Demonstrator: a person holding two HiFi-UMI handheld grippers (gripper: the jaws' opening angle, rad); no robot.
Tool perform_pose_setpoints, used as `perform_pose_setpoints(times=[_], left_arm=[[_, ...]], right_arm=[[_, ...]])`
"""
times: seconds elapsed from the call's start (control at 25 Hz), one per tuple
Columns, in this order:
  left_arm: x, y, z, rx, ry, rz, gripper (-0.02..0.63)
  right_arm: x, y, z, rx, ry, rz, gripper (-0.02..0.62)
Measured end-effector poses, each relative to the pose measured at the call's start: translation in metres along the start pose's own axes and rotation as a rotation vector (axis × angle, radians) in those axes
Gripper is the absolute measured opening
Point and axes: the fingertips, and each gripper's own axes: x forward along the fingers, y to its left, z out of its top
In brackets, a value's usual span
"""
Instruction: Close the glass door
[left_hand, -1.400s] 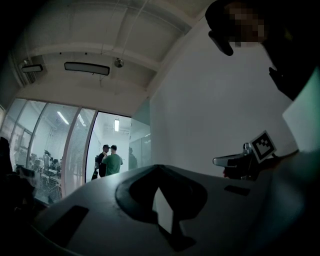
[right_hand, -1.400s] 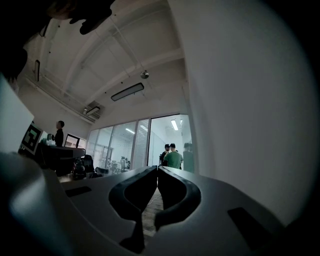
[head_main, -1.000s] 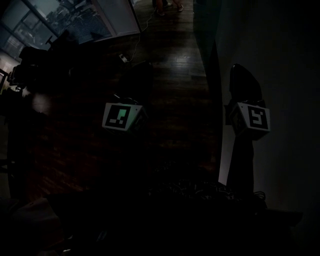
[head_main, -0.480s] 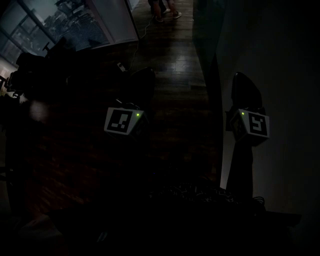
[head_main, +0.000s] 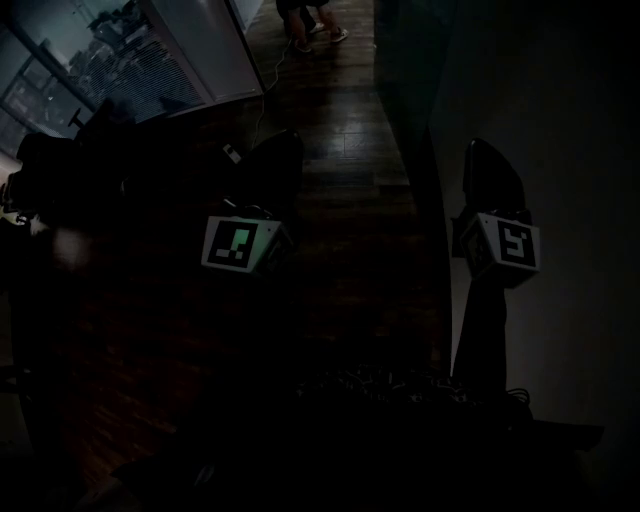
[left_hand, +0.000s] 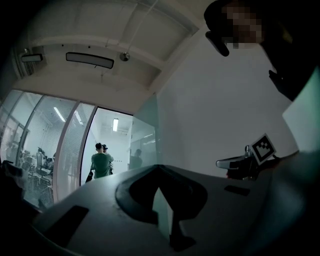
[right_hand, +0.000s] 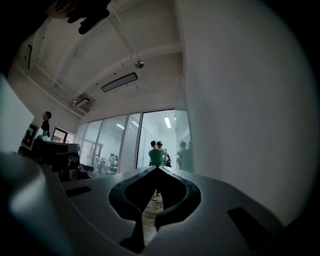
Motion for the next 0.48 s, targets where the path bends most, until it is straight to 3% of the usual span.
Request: perform_pose_setpoints(times=[0.48], left_arm=[[0.055,0.044,-0.019,-0.019,0.008,-0.023,0.002]], right_arm=[[0.066,-0.012,-0.011,-0.002,0.015,-0.040,0.003]])
